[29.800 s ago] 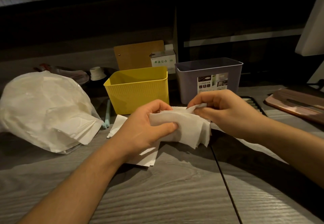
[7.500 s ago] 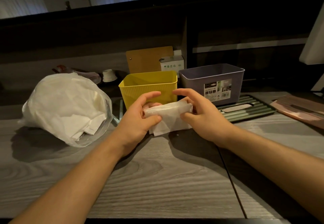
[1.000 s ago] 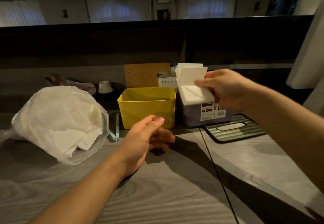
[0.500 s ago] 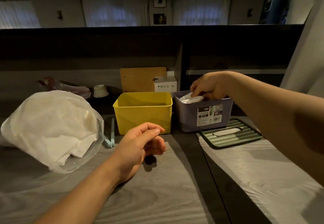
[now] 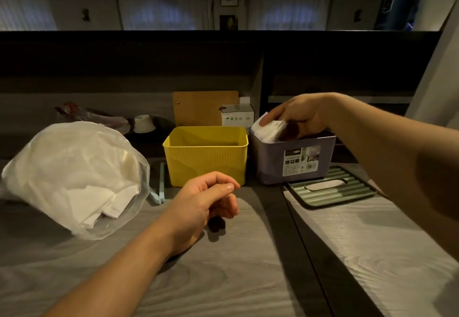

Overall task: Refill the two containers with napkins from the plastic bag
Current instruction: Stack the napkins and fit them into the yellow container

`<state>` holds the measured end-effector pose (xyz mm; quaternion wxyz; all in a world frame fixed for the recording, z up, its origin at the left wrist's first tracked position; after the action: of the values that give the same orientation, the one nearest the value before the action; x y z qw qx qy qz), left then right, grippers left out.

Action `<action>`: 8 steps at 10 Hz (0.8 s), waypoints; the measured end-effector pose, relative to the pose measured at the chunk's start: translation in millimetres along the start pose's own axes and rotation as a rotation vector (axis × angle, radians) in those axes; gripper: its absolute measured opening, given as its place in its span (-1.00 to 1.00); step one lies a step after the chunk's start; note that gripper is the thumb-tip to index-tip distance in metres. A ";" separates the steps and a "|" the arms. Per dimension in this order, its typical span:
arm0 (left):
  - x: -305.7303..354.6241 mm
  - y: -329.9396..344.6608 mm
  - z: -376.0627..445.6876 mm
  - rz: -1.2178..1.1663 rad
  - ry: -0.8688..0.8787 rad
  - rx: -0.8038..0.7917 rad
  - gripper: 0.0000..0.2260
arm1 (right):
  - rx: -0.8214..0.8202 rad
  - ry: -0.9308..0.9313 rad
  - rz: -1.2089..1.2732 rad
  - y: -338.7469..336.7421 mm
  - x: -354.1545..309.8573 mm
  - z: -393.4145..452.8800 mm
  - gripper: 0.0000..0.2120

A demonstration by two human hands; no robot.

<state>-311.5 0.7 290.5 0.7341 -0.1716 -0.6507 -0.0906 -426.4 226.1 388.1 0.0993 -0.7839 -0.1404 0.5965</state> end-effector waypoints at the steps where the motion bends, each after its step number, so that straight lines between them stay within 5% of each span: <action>1: 1.2 0.2 0.2 -0.003 0.002 -0.003 -0.86 | -0.095 0.084 -0.149 5.8 10.9 -0.6 -0.65; 5: 1.4 -1.3 1.2 -0.007 0.005 -0.019 -0.86 | -0.066 0.223 -0.552 7.7 19.3 14.5 -0.65; 7: 1.2 -1.1 2.8 0.006 0.017 -0.022 -0.86 | -0.116 0.182 -0.758 14.5 1.7 5.0 -0.76; 8: -0.2 -1.3 2.9 -0.020 0.000 -0.018 -0.88 | 0.006 0.034 -0.840 17.2 -25.2 4.0 -0.76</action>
<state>-314.7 0.6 290.8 0.7314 -0.1717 -0.6517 -0.1040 -434.8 201.3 404.4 0.3385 -0.6682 -0.4442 0.4915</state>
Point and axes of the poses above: each hand's wrist, its own z-axis towards the middle knuckle, its own y-axis out of the palm, x = y × z, the point moved 6 cm from there along z, towards the middle knuckle, and after that the axes turned 11 degrees about z, right-handed, at the moved point
